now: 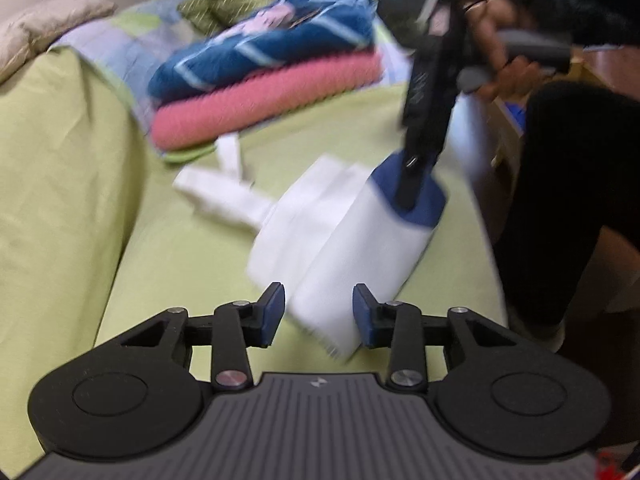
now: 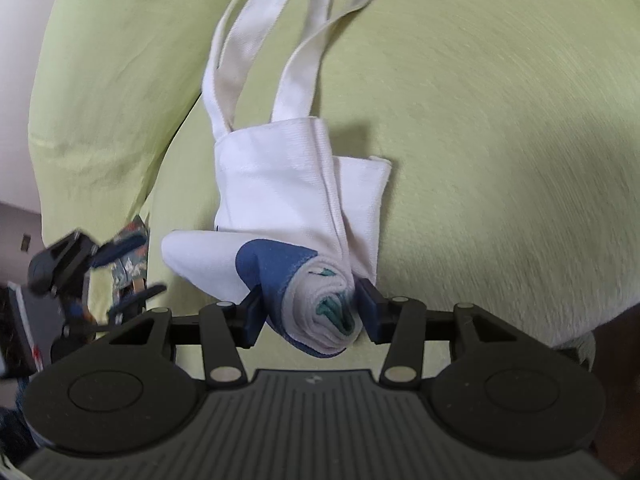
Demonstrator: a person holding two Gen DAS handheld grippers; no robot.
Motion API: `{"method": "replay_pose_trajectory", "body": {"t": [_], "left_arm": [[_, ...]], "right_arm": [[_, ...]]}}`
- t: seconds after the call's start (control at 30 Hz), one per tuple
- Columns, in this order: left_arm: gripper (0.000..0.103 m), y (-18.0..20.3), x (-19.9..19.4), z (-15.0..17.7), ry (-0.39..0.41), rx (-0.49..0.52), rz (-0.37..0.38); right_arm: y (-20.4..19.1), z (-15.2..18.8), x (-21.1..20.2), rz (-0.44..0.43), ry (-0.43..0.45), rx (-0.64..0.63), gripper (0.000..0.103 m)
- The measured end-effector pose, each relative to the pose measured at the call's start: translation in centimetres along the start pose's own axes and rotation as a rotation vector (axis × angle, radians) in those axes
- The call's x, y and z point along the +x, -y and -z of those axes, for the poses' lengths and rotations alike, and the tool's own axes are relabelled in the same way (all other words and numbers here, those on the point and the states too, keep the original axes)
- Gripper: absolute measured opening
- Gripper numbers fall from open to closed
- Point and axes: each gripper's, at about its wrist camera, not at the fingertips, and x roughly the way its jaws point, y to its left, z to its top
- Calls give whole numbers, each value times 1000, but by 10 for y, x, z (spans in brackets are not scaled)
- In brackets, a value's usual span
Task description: Fold shopping bag
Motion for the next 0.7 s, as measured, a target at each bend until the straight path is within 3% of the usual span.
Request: {"method": "replay_pose_trajectory", "body": {"t": [0.17, 0.43, 0.53, 0.63, 0.7], "left_arm": [[43, 3, 4, -10, 45, -20, -16], [45, -9, 29, -14, 1, -72, 20], [45, -12, 33, -14, -7, -85, 28], [45, -11, 33, -16, -13, -81, 23], [45, -10, 33, -16, -14, -83, 20]], "right_arm": [[11, -6, 4, -12, 16, 70, 42], [17, -5, 4, -6, 66, 178, 40], [-3, 0, 1, 76, 105, 105, 40], [-40, 11, -3, 295, 185, -107, 66], [-71, 27, -3, 435, 264, -325, 59]]}}
